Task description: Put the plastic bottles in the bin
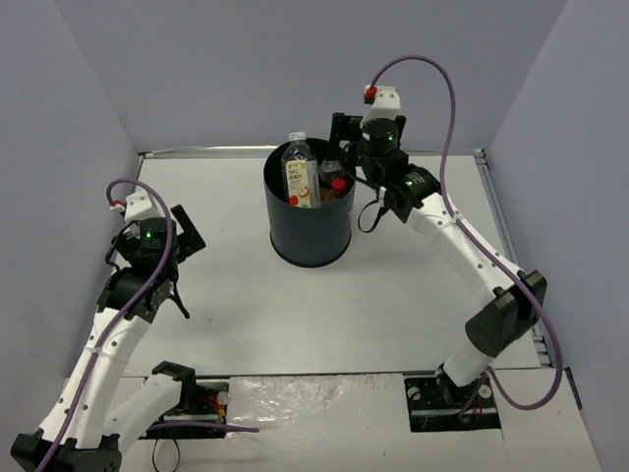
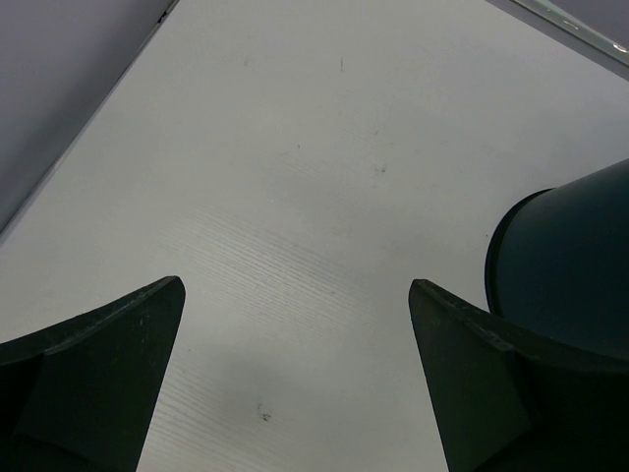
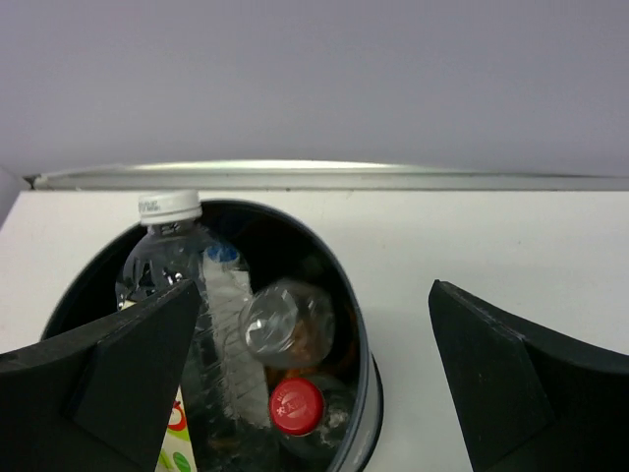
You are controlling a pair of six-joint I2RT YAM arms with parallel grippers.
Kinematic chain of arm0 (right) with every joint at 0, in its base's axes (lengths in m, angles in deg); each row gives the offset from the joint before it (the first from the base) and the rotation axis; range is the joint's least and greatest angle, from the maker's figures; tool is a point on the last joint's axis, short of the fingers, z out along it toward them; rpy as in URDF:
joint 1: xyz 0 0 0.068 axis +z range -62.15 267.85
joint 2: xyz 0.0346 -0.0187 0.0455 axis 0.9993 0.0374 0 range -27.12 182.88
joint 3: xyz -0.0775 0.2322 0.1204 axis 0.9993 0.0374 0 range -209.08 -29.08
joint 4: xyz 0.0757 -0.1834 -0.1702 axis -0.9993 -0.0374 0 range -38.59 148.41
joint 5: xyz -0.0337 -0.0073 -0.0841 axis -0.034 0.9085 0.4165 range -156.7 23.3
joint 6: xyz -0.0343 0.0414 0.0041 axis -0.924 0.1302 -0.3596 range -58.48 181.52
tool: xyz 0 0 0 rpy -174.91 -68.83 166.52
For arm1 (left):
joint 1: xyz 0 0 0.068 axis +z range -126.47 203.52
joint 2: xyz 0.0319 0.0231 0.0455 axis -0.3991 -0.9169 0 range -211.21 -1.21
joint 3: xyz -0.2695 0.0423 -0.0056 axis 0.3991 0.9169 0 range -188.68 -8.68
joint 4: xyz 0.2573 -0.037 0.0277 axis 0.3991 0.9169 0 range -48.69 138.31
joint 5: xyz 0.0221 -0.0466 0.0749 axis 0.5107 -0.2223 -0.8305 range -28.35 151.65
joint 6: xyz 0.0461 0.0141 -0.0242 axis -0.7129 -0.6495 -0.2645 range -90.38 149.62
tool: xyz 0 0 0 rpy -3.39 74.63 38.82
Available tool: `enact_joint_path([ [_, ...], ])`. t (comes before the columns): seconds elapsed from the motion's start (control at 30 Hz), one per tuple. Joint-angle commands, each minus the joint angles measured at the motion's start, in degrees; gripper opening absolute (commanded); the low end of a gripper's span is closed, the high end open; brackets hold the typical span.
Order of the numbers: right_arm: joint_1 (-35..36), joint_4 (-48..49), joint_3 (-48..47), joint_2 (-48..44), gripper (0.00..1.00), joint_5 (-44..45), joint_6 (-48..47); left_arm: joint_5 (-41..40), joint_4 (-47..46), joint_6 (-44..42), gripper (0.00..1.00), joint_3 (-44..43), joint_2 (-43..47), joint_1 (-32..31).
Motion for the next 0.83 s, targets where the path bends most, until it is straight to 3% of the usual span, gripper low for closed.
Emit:
enact_joint_path([
  [0.0, -4.6, 1.6, 0.6, -8.6, 1.00, 5.2, 0.8, -1.6, -2.4, -1.2, 0.97, -1.1, -0.4, 0.4],
  [0.17, -13.9, -1.9, 12.6, -18.8, 1.00, 8.4, 6.8, -2.2, -2.5, -1.1, 0.97, -0.9, -0.6, 0.5],
  [0.33, -22.5, -3.3, 31.5, -30.5, 1.00, 12.4, 11.1, -2.3, -2.3, -1.1, 0.97, -1.2, -2.6, 1.3],
  [0.47, -23.8, -4.1, 44.3, -38.1, 1.00, 14.0, 14.2, -0.6, -3.1, -1.1, 0.97, -0.8, -3.3, 2.5],
  [0.8, -23.7, -4.3, 48.4, -49.7, 1.00, 12.9, 13.8, 2.4, -5.6, -1.7, 0.97, 0.8, -1.4, 2.9],
])
